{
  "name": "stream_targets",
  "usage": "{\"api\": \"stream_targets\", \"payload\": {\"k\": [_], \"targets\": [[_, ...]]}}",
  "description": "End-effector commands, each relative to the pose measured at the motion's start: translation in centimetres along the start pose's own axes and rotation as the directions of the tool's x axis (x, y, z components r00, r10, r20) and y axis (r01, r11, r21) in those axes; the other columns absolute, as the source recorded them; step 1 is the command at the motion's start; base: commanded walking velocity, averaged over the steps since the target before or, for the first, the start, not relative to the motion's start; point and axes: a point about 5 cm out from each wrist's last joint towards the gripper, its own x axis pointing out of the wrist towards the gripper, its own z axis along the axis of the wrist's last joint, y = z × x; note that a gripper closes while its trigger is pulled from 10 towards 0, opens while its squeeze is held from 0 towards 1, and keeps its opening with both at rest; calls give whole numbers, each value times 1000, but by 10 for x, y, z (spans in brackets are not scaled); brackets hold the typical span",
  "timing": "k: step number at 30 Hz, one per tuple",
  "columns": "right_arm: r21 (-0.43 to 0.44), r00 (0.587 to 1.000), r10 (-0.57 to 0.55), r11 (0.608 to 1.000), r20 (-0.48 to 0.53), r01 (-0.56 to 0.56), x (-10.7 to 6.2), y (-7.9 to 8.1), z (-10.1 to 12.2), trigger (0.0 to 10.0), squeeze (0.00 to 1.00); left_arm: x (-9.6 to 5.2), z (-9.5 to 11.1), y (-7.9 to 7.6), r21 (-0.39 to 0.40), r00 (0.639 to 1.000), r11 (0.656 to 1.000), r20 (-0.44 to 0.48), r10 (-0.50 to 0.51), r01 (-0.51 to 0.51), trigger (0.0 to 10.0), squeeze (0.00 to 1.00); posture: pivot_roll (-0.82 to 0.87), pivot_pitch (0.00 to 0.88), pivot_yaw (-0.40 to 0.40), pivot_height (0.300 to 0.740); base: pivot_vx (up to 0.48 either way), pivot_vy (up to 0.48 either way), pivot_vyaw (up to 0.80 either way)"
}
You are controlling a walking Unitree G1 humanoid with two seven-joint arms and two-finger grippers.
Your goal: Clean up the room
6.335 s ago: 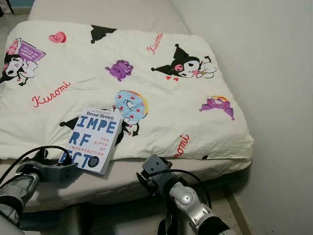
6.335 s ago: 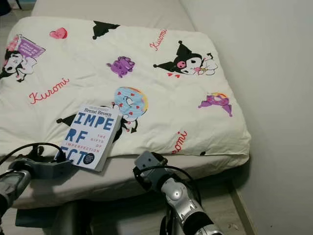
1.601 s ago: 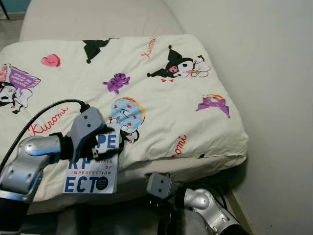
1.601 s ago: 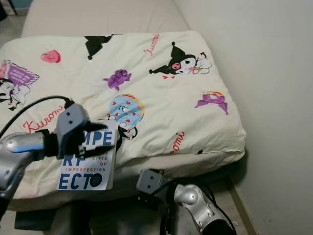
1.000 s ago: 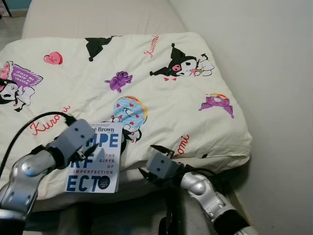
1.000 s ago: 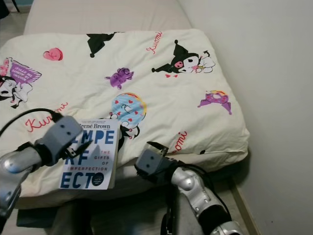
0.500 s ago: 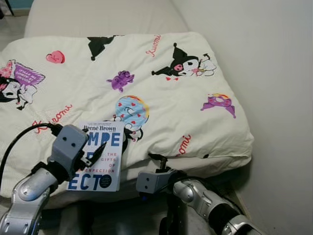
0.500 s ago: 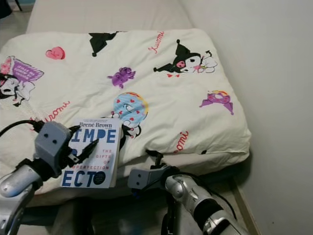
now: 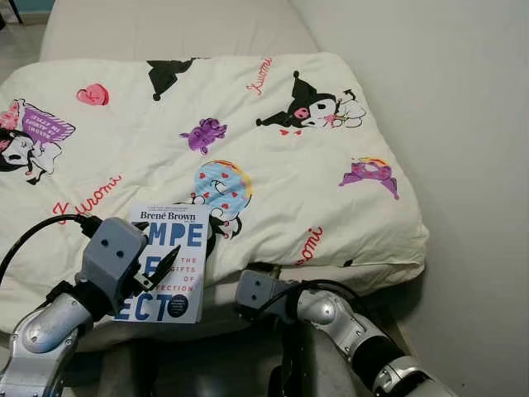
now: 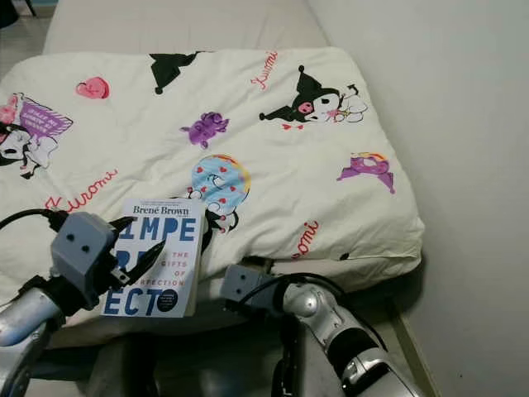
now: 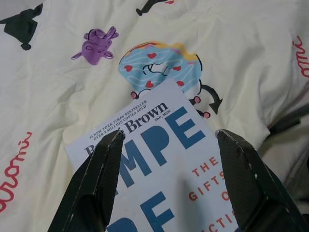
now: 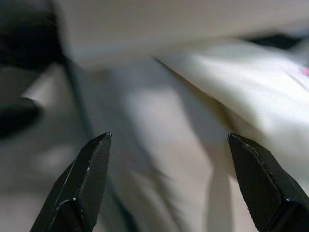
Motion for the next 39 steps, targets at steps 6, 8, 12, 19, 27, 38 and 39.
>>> {"api": "stream_targets", "payload": {"k": [6,8,12,19,27,38,39], "targets": [[3,1000,-20,1000,11,20,-5,-8,-2,10000,0,-4,-1,-1,8,999,1000,-22,-24,25,10000,0,-18,441,-115,548,0,0,0],[-32,996,-86,996,9,86,-8,-18,-1,10000,0,-4,-1,-1,13,999,999,-21,-29,29,10000,0,-14,439,-114,548,0,0,0],[-20,991,-131,991,34,132,-11,-28,3,10000,0,-5,0,-2,10,999,999,-21,-34,35,10000,0,-11,438,-114,548,0,0,0],[-109,985,-171,979,21,172,-13,-36,5,10000,0,-8,1,-8,-32,998,997,-17,-68,68,10000,0,-11,434,-114,548,0,0,0],[-389,981,-185,909,-51,151,-6,-17,-6,10000,0,-12,0,-16,-75,987,986,-42,-152,149,10000,0,0,437,-112,548,0,0,0],[-577,963,-251,802,-95,153,2,-13,-9,10000,0,-37,-6,-43,-189,873,880,-151,-464,435,10000,0,8,443,-106,548,0,0,0],[-577,963,-251,802,-95,153,2,-13,-9,10000,0,-37,-6,-43,-189,873,880,-151,-464,435,10000,0,8,443,-106,548,0,0,0]]}}
